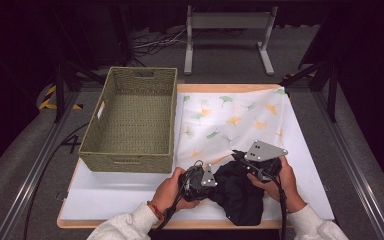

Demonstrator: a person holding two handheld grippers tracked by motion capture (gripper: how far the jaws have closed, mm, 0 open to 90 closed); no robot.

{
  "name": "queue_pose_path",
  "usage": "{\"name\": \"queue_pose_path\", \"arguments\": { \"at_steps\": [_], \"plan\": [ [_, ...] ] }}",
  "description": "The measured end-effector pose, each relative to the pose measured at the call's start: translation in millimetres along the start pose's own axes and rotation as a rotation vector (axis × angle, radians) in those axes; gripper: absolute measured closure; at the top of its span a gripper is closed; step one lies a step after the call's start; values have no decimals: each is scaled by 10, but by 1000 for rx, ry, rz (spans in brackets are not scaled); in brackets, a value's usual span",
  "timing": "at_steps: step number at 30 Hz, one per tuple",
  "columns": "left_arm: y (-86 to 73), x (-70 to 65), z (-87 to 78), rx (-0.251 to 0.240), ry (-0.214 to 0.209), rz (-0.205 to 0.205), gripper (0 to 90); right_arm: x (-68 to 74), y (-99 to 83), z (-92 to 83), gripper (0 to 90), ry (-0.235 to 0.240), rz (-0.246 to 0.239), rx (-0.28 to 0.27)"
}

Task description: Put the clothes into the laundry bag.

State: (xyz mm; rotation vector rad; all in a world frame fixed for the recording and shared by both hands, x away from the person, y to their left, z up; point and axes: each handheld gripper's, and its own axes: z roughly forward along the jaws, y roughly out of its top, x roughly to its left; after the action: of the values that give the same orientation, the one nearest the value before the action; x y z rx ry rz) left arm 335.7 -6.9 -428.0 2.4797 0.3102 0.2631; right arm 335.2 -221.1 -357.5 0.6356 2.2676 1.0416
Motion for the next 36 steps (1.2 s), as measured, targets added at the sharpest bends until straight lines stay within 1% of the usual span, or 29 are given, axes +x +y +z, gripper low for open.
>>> {"name": "queue_pose_path", "arguments": {
  "at_steps": [2,3,4,5,6,7,8,9,10,11,13,14,16,17,19,21,23,24,25,26,27,28,29,30,31,32,33,34,36],
  "plan": [
    [-8,8,0,1,6,-8,718,-1,0,6,886,3,1,1],
    [-15,13,-17,-1,20,-12,678,-4,-1,10,886,5,2,0],
    [-32,22,-56,-5,30,-30,590,-12,-2,9,886,9,4,-1],
    [-32,22,-56,-5,30,-30,491,-12,-2,9,886,9,4,-1],
    [-55,39,-100,-18,16,-45,491,-20,-4,9,886,9,8,-3],
    [-93,56,-169,-51,-19,-61,434,-27,-7,10,886,8,10,-2],
    [-116,58,-217,-70,-45,-64,381,-36,-12,8,886,7,13,0],
    [-151,52,-301,-103,-69,-68,341,-40,-14,7,886,6,14,1],
    [-172,45,-370,-123,-78,-66,255,-44,-16,3,886,3,13,2],
    [-191,31,-453,-147,-80,-62,231,-44,-16,-1,885,1,14,1],
    [-211,15,-579,-198,-100,-65,184,-48,-12,-5,885,-2,13,-1],
    [-214,8,-635,-234,-105,-73,175,-48,-11,-3,885,-1,14,-2],
    [-192,-27,-703,-282,-121,-80,174,-43,-8,-3,885,-1,15,-2],
    [-162,-64,-706,-296,-122,-75,174,-41,-7,-3,885,0,16,-3],
    [-70,-156,-643,-294,-126,-44,174,-39,-2,-1,885,-2,13,-1],
    [51,-264,-504,-270,-127,-26,162,-36,2,5,885,-3,9,-1],
    [148,-332,-359,-246,-136,-11,151,-37,1,9,885,-2,11,0],
    [189,-360,-287,-232,-123,-7,144,-35,0,10,884,-2,12,1],
    [189,-360,-287,-232,-123,-7,138,-35,-2,10,884,-4,10,0],
    [244,-394,-172,-218,-111,-16,132,-36,-4,9,884,-4,11,0],
    [244,-394,-172,-218,-111,-16,114,-36,-4,9,884,-4,11,0],
    [280,-406,-106,-215,-90,-23,114,-38,-5,6,884,-4,10,2],
    [347,-376,22,-209,-34,-52,112,-42,-8,5,883,-3,13,-1],
    [347,-376,22,-209,-34,-52,127,-42,-8,5,883,-3,13,-1],
    [358,-368,56,-204,-16,-60,127,-40,-13,4,884,-4,13,4],
    [379,-361,129,-183,24,-51,144,-39,-13,4,884,-3,14,3],
    [390,-356,168,-175,52,-54,166,-38,-11,4,884,-3,11,1],
    [399,-354,193,-162,78,-57,196,-36,-10,2,884,-3,11,1],
    [409,-360,221,-148,126,-46,282,-34,-9,1,884,-2,10,0]
  ]
}}
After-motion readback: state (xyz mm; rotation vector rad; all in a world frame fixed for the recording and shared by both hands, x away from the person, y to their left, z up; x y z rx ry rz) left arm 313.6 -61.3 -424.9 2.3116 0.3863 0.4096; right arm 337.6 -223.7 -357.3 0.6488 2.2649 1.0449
